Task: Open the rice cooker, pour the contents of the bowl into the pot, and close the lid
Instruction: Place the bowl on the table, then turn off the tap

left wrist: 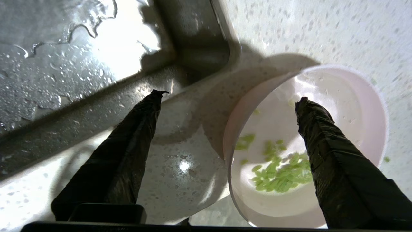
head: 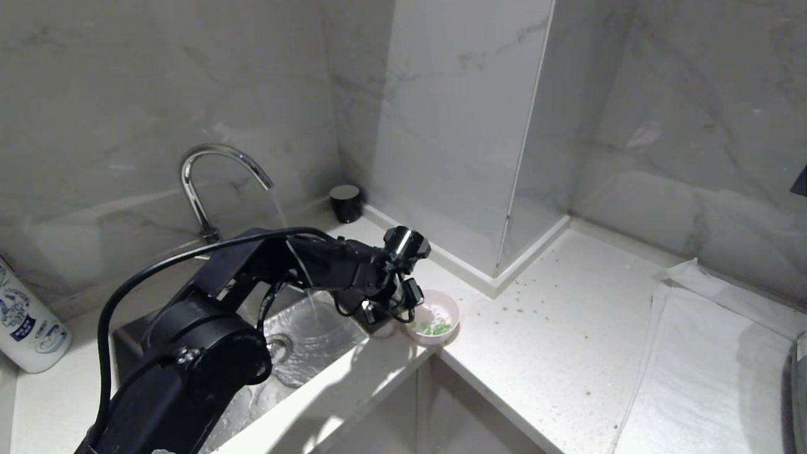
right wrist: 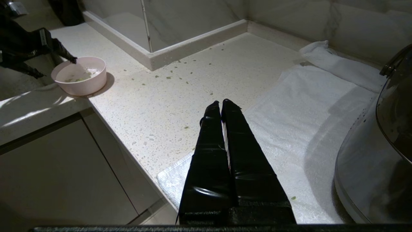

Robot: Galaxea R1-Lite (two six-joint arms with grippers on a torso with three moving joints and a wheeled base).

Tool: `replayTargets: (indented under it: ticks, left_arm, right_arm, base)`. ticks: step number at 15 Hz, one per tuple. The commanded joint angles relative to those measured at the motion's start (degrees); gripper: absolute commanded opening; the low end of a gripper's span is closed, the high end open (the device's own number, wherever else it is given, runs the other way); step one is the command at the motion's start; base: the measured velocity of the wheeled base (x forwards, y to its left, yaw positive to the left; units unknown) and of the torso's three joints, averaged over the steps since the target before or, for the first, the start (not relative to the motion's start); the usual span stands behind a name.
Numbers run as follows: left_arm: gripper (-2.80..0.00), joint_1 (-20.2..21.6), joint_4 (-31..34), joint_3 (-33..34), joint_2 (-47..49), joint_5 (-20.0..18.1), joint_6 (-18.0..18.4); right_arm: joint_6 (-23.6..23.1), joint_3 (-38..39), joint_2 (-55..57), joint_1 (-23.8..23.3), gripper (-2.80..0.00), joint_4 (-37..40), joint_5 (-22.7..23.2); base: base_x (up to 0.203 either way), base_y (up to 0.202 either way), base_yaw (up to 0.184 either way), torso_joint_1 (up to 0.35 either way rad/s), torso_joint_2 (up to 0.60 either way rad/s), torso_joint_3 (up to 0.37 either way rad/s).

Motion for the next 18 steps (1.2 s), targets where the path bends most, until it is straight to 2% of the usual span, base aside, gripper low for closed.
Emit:
replayTargets:
  ticks: [1, 6, 11, 12, 15, 18]
  left_arm:
    - [0.00, 0.21, 0.17, 0.35, -2.35, -0.05, -0.14]
    - [0.00, 0.83, 2.53, 0.86, -4.95, -0.07, -0.38]
    - [0.00, 4.54, 5.60, 4.62, -8.13, -0.41, 0.24]
    - [-2.80, 5.16, 5.53, 6.06, -9.21, -0.52, 0.69]
    - [-2.80, 7.31, 5.20, 10.00, -13.46, -2.46, 2.37]
    - [-2.80, 13.06, 5.18, 13.08, -17.33, -5.94, 4.35]
  right_arm:
    - [-0.03, 0.09, 0.05, 0.02, -2.80, 0.10, 0.04]
    - [-0.03, 0.09, 0.05, 0.02, -2.80, 0.01, 0.04]
    - [-0.03, 0.09, 0.05, 0.02, -2.80, 0.01, 0.04]
    - [-0.03, 0.09, 0.05, 0.02, -2.80, 0.01, 0.04]
    - [-0.03, 0.09, 0.05, 0.02, -2.80, 0.01, 0.04]
    - [-0.03, 0.09, 0.05, 0.02, -2.80, 0.10, 0.04]
  base:
    - [0.000, 0.000, 0.000, 0.000, 0.00, 0.000]
    - [0.000, 0.000, 0.000, 0.000, 0.00, 0.000]
    - [0.000, 0.000, 0.000, 0.000, 0.00, 0.000]
    - [0.000, 0.000, 0.000, 0.000, 0.00, 0.000]
    - [0.000, 0.000, 0.000, 0.000, 0.00, 0.000]
    - [0.000, 0.000, 0.000, 0.000, 0.00, 0.000]
